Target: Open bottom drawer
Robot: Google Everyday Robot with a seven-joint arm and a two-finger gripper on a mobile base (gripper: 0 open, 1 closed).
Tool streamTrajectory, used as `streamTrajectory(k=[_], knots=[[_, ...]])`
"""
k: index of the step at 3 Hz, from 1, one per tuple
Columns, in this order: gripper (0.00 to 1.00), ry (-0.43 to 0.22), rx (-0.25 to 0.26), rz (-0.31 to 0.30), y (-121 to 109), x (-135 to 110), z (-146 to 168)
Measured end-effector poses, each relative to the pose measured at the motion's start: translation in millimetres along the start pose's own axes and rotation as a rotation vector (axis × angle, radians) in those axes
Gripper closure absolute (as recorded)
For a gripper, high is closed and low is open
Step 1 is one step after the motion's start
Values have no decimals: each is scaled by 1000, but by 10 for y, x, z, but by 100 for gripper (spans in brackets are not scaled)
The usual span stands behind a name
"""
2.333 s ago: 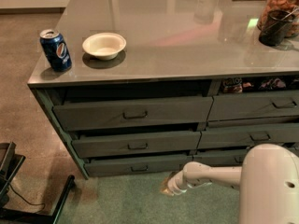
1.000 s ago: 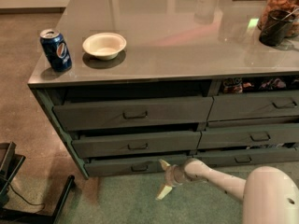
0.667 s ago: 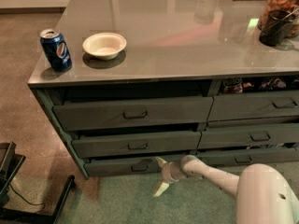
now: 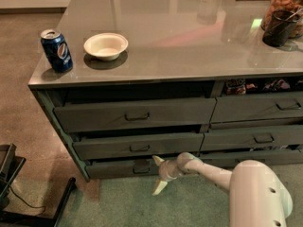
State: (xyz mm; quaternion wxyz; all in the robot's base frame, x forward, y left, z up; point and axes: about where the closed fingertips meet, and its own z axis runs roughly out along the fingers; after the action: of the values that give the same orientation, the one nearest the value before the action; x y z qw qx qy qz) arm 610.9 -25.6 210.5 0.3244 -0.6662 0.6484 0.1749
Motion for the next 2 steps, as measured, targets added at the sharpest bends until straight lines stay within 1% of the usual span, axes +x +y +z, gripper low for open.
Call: streamTrajectory(k=[2], knots=[[0, 57, 1, -37, -112, 70, 155]])
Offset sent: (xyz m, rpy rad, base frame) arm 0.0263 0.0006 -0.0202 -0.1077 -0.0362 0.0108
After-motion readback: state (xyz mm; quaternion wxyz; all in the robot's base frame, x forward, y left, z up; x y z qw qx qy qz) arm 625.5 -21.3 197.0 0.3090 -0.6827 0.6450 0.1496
